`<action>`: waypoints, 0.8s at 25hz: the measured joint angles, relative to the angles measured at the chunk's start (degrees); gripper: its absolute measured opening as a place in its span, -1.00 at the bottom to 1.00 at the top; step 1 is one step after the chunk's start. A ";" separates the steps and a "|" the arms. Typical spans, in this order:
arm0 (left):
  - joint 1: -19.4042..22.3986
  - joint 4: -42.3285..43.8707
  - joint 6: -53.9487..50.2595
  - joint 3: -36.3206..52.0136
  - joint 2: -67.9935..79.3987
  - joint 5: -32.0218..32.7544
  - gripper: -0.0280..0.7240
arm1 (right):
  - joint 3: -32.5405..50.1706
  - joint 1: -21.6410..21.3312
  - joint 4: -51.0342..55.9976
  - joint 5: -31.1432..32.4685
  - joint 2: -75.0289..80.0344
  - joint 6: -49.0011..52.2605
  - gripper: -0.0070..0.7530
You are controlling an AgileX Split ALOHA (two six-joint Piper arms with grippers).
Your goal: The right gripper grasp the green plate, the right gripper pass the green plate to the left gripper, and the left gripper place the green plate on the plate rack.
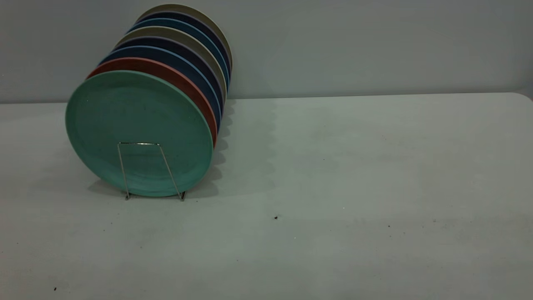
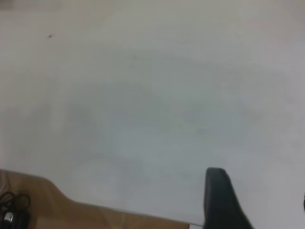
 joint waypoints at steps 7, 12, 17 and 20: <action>0.00 26.44 -24.90 4.23 -11.04 20.14 0.24 | 0.00 5.52 -0.29 -0.06 0.00 0.64 0.15; 0.00 29.88 -32.74 13.01 -22.26 20.48 0.24 | 0.00 8.21 -0.36 -0.17 -2.04 0.70 0.15; 0.00 31.10 -35.08 14.88 -31.14 18.44 0.24 | 0.00 8.21 -0.51 -0.17 -6.43 0.83 0.15; 0.00 30.84 -35.29 15.33 -34.34 18.33 0.24 | 0.00 8.21 -0.51 -0.17 -8.17 0.89 0.15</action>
